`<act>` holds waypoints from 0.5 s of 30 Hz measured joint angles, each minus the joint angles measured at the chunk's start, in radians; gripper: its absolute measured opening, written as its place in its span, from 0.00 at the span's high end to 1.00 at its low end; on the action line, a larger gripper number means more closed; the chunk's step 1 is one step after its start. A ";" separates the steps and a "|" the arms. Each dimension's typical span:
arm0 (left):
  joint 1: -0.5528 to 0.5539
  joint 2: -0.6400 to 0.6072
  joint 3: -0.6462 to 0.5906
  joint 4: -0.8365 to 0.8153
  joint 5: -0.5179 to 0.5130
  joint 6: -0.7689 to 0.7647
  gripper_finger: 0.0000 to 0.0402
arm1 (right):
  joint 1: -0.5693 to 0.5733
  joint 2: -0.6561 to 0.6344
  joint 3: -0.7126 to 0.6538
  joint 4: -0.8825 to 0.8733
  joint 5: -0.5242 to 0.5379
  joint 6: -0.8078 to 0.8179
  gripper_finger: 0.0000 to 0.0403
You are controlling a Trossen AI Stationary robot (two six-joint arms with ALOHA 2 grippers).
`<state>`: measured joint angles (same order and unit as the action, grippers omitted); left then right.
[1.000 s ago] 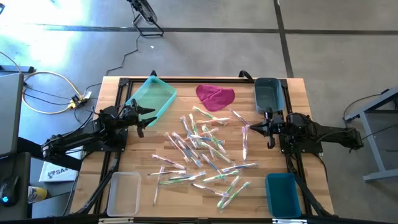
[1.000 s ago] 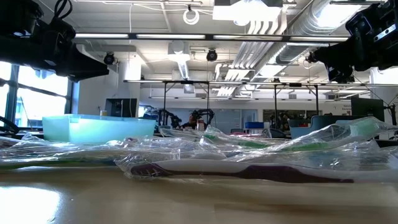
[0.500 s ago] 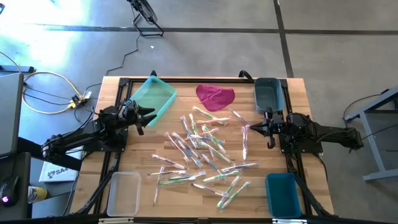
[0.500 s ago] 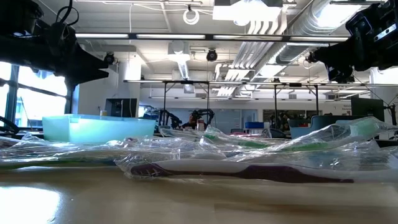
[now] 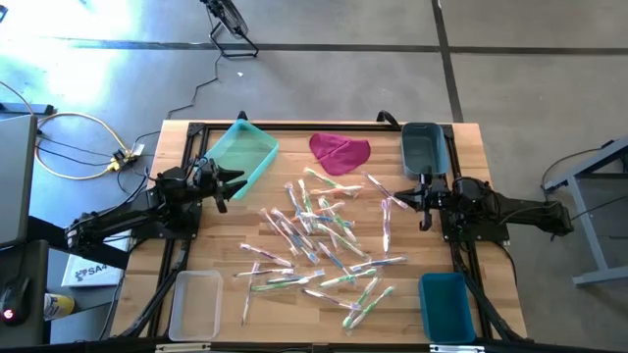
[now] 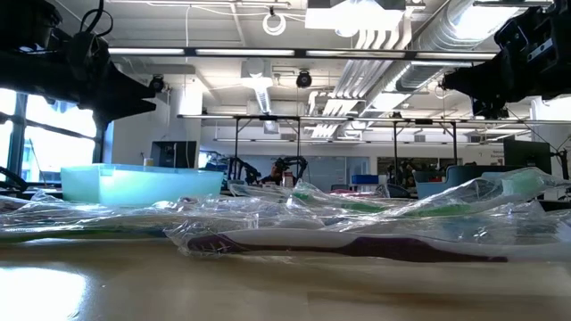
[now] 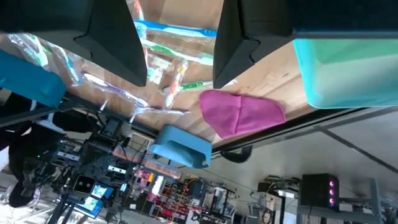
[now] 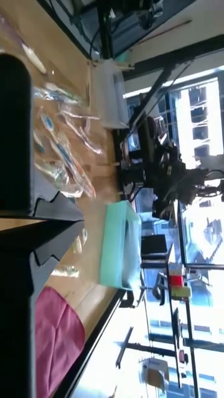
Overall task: Pick & Place Toothbrushes
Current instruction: Put the orange toothbrush to the transparent bin
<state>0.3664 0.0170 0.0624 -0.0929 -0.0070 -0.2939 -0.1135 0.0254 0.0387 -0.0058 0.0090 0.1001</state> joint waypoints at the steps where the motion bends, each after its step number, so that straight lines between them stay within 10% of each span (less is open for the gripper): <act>1: 0.000 0.000 0.000 0.001 -0.003 0.000 0.55 | 0.000 0.000 0.000 0.000 0.000 0.000 0.99; 15: 0.000 0.000 0.001 -0.003 -0.047 0.000 0.55 | 0.000 0.000 0.000 -0.004 -0.012 0.000 0.99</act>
<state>0.3661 0.0170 0.0635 -0.0963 -0.0543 -0.2935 -0.1135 0.0254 0.0387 -0.0103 -0.0027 0.1004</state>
